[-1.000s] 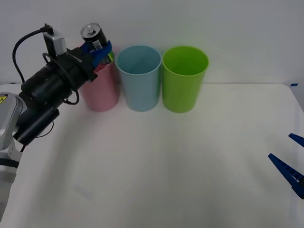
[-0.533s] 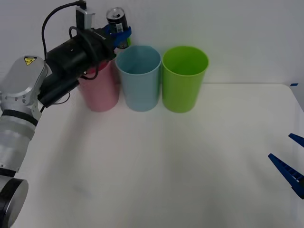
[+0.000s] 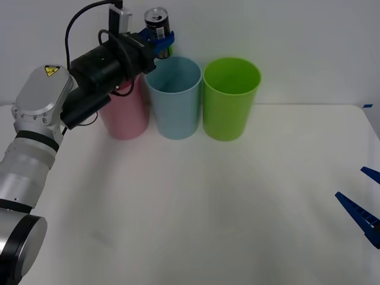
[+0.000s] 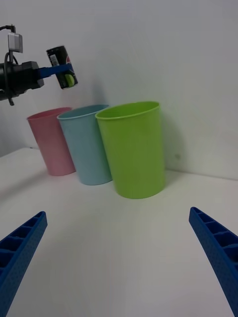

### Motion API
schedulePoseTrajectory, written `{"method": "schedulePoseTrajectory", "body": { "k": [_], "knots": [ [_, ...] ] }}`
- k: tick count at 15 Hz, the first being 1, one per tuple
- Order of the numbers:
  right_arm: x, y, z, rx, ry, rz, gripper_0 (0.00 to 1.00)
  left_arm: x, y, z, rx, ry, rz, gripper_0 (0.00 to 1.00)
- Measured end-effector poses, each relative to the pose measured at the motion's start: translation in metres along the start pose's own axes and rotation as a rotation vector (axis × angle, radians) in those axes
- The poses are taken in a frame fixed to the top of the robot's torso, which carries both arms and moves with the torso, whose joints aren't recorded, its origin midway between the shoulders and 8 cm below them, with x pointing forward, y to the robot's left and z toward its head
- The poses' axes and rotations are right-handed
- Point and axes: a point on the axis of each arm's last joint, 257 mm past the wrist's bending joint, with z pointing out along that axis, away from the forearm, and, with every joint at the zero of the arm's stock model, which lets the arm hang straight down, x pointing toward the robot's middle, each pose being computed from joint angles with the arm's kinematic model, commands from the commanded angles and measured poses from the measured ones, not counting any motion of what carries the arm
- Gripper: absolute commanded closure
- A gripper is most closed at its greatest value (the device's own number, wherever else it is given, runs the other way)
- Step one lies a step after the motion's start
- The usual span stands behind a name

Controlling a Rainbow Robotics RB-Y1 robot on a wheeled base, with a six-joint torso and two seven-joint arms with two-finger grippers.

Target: Grasp the object on the table and drop it into the matching bin: aluminum can to the light blue bin, PET bottle to the pink bin.

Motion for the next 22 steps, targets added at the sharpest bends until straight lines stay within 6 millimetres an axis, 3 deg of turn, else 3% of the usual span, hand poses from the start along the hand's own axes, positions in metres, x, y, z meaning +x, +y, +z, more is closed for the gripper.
{"method": "schedulePoseTrajectory", "body": {
  "k": [2,3,4,5,17,22],
  "knots": [
    [0.0,0.0,0.0,0.0,0.0,0.0,0.0,0.0,0.0,0.0,-0.001,0.001,0.003,0.99],
    [0.0,0.0,0.0,0.0,0.0,0.0,0.0,0.0,0.001,0.0,-0.002,0.001,0.005,0.85],
    [0.0,0.0,0.0,0.0,0.0,0.0,0.0,0.0,0.001,0.0,-0.003,0.001,0.006,0.32],
    [0.0,0.0,0.0,0.0,0.0,0.0,0.0,0.0,0.001,0.0,-0.004,0.001,0.007,0.0],
    [0.0,0.0,0.0,0.0,0.0,0.0,0.0,-0.002,0.002,-0.001,-0.008,-0.009,-0.019,0.0],
    [0.0,0.0,0.0,0.0,0.0,0.0,0.0,0.004,0.011,-0.027,0.018,-0.013,-0.059,0.0]
  ]
}}
